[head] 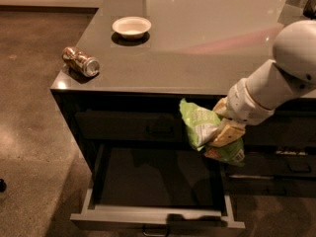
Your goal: Place green rice chip bag into middle drawer
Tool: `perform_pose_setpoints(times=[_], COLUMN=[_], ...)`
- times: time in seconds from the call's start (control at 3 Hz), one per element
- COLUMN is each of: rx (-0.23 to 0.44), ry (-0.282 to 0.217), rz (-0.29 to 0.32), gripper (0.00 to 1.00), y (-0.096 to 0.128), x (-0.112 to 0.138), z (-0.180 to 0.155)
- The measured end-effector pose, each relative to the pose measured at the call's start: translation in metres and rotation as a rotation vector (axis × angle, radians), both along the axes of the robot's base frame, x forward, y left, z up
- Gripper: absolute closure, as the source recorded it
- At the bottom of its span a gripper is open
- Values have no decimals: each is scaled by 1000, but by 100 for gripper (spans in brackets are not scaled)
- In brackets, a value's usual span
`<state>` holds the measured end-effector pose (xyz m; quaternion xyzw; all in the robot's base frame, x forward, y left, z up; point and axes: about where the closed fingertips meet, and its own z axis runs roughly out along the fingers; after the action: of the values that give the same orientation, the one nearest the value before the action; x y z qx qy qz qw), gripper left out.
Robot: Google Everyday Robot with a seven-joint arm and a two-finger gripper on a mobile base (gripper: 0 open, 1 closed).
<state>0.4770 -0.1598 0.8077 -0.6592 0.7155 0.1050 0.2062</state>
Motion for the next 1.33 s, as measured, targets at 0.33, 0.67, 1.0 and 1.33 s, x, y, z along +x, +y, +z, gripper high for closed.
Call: perform_pose_setpoints(times=[0.33, 0.67, 1.0, 1.33], rx=[0, 63, 282, 514], ry=[1, -1, -20, -22], rz=[5, 15, 51, 98], gripper=[100, 100, 100, 97], y=[2, 4, 18, 27], x=[0, 7, 28, 41], z=[1, -15, -71, -152])
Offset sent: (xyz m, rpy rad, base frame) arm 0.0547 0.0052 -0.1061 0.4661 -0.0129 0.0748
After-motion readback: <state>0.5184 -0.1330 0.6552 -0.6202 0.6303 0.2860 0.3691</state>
